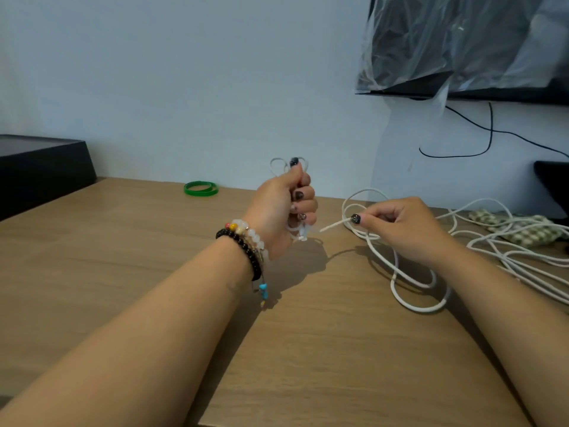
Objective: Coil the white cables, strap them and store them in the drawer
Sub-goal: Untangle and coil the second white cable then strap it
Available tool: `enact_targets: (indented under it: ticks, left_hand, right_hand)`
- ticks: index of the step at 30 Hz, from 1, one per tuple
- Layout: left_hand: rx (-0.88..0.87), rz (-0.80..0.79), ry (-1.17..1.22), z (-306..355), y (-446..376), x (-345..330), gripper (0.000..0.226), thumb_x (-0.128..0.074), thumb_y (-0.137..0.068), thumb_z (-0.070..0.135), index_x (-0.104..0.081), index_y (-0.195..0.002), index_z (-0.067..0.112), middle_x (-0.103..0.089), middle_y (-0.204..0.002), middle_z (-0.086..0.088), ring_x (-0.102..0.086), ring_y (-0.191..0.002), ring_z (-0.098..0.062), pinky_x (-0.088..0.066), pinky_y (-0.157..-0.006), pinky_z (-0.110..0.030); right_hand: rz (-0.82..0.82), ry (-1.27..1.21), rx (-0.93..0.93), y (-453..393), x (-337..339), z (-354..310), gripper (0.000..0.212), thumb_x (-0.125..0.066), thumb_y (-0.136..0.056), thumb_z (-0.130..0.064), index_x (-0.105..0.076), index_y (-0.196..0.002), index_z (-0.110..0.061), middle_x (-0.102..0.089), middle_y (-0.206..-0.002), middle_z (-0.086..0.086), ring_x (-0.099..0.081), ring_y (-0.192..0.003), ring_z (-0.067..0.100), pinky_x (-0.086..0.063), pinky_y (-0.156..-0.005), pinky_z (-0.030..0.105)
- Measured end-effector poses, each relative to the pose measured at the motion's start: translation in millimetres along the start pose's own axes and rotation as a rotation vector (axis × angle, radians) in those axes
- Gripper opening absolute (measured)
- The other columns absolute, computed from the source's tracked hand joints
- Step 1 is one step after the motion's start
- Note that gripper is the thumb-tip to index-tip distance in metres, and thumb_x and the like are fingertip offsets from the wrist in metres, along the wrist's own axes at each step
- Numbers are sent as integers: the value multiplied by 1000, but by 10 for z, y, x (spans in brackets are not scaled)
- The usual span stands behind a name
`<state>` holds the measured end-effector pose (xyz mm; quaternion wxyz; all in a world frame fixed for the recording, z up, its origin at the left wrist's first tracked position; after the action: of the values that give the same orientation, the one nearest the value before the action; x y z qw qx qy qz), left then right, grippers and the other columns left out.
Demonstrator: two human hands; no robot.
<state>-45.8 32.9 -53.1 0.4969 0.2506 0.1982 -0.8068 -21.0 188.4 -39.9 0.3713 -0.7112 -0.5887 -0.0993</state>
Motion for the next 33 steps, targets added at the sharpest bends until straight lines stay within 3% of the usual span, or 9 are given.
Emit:
enact_targets:
  ticks: [4,8,11,13,15,19,22,28,33]
  left_hand:
    - [-107,123,-290,61,-7,94,34,-37,-104,25,-40,-72,15,-49,-53,3,-35,-36,-6,-31,-37,-17]
    - [-238,205,-545,150,3,96,33,-35,-105,24,-54,-80,11,-68,-72,-1,-57,-61,-10,-49,-59,-24]
    - [-225,146,-558,111,-2,50,44,-34,-106,27,-62,-74,15,-73,-79,-5,-66,-75,-18,-55,-77,-37]
    - [-181,116,-620,46,12,22,46,-35,-106,28,-59,-70,13,-72,-68,-3,-68,-67,-19,-58,-70,-36]
    - [-143,87,-687,-23,28,-16,41,-33,-106,30,-53,-76,10,-66,-55,1,-64,-53,-15,-56,-56,-27]
    - [-92,26,-762,-129,9,-51,45,-30,-106,33,-57,-88,2,-62,-54,-2,-59,-43,-12,-49,-43,-20]
    - [-73,12,-793,-152,-7,-29,39,-32,-106,32,-58,-100,3,-58,-51,-2,-54,-39,-11,-43,-39,-19]
    - [28,-71,-813,-294,27,-60,42,-31,-105,38,-48,-77,12,-49,-46,1,-43,-33,-9,-37,-40,-22]
    - [83,-133,-787,-357,29,-64,59,-25,-96,63,-47,-76,12,-41,-46,3,-33,-31,-9,-30,-38,-19]
  right_hand:
    - [54,-123,48,74,7,-214,13,-70,-86,-20,-77,-76,-20,-62,-56,-2,-45,-51,2,-36,-51,15]
    - [10,-156,111,140,-96,-404,11,-71,-86,-22,-79,-78,-22,-72,-78,12,-58,-65,28,-44,-63,28]
    - [-54,-163,147,172,-196,-497,14,-68,-87,-9,-78,-79,-14,-72,-68,-5,-58,-59,1,-43,-59,10]
    - [-49,-240,149,190,-189,-516,14,-66,-88,-5,-78,-82,-11,-73,-70,-12,-62,-66,-6,-45,-62,7]
    - [2,-259,155,189,-132,-507,14,-67,-88,-9,-78,-81,-14,-74,-73,-3,-62,-65,0,-46,-60,11]
    - [38,-270,179,198,-97,-536,18,-68,-87,-11,-76,-75,-21,-73,-73,8,-62,-66,7,-48,-62,20]
    - [46,-270,181,204,-81,-553,18,-68,-88,-12,-76,-76,-23,-74,-75,5,-66,-69,9,-53,-68,24]
    - [71,-277,168,190,-78,-504,10,-71,-85,-19,-77,-77,-17,-69,-84,25,-60,-87,48,-51,-77,54]
    - [70,-275,162,197,-91,-502,10,-72,-84,-15,-77,-75,-17,-73,-75,8,-64,-82,38,-54,-77,45]
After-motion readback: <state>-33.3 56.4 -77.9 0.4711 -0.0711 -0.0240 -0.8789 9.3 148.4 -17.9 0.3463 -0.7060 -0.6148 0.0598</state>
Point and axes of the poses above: each hand's wrist, its own y-axis away from the middle knuckle, its own x-axis out of the back of the hand, z = x × y, the point moved 10 cm from there along -y, towards the middle knuckle
